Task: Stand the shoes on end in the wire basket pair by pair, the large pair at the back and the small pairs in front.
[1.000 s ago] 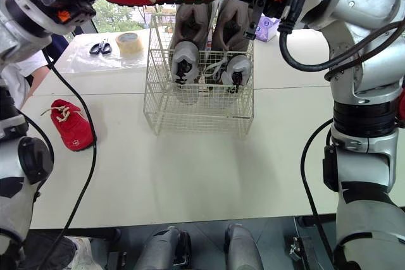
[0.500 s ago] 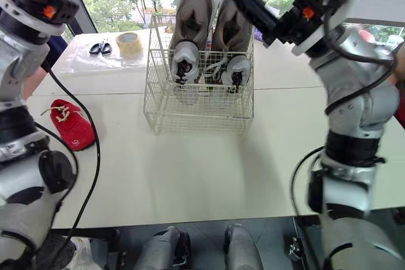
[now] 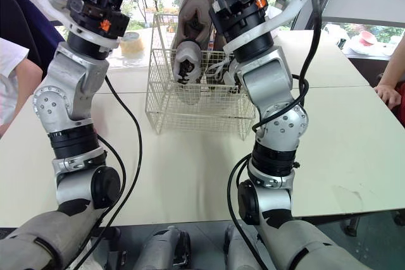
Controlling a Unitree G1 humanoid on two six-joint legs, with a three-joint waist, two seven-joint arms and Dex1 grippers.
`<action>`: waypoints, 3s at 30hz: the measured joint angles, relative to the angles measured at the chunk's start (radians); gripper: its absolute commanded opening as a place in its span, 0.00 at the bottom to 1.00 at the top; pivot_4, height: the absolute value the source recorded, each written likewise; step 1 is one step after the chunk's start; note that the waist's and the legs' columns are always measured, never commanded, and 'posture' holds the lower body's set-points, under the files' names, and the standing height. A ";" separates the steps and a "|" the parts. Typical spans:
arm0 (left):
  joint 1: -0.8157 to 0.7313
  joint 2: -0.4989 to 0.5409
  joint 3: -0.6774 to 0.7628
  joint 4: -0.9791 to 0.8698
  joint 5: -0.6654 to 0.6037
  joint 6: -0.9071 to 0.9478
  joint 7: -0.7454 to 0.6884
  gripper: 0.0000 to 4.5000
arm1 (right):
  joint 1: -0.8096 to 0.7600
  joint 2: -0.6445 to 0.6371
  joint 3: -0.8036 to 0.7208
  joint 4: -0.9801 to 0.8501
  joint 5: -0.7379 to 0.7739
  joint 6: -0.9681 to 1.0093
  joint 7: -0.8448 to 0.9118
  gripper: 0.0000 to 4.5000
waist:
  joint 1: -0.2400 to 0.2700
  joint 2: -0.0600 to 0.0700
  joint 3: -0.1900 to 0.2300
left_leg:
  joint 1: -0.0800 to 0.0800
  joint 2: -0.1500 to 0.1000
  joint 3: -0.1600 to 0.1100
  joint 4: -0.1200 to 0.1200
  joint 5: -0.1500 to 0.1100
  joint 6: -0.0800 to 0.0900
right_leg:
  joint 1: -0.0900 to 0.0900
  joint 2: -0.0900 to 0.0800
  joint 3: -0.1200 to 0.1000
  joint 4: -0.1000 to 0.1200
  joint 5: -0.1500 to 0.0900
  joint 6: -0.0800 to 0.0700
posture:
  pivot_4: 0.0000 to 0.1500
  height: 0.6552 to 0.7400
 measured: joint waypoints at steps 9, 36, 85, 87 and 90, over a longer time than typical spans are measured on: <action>0.081 -0.021 -0.047 -0.008 0.039 0.004 -0.015 0.06 | -0.017 -0.011 0.000 0.024 0.001 -0.039 0.004 1.00 | -0.001 0.000 0.000 | 0.000 0.001 -0.001 0.000 -0.002 0.003 | 0.000 0.000 0.000 -0.001 0.000 0.000 | 1.00 1.00; 0.364 0.194 -0.105 -0.360 0.118 0.086 0.089 0.98 | -0.136 -0.224 -0.067 0.106 0.087 -0.003 0.070 0.30 | 0.003 0.001 0.000 | 0.000 0.001 -0.001 -0.001 -0.003 0.005 | -0.001 0.000 0.000 -0.004 -0.001 -0.002 | 1.00 1.00; 0.672 0.524 -0.024 -0.492 0.178 0.017 0.244 1.00 | -0.010 -0.792 0.131 0.344 -0.499 0.096 1.123 0.98 | 0.003 0.001 0.001 | 0.000 0.001 0.001 -0.013 0.001 -0.002 | -0.002 0.000 0.000 -0.015 -0.001 -0.003 | 1.00 1.00; 0.630 0.561 -0.008 -0.456 0.210 0.022 0.288 1.00 | -0.063 -0.793 0.108 0.310 -0.457 0.141 1.099 0.98 | 0.002 0.001 0.001 | 0.000 0.001 0.001 -0.013 0.000 0.000 | -0.002 0.000 -0.001 -0.015 -0.001 -0.004 | 1.00 1.00; 0.514 0.737 -0.067 -0.316 0.411 0.113 0.418 1.00 | -0.130 -0.808 0.101 0.249 -0.424 0.185 1.085 0.98 | 0.003 0.001 0.001 | 0.001 0.001 0.001 -0.015 -0.001 0.001 | -0.002 0.001 -0.001 -0.015 -0.001 -0.003 | 1.00 1.00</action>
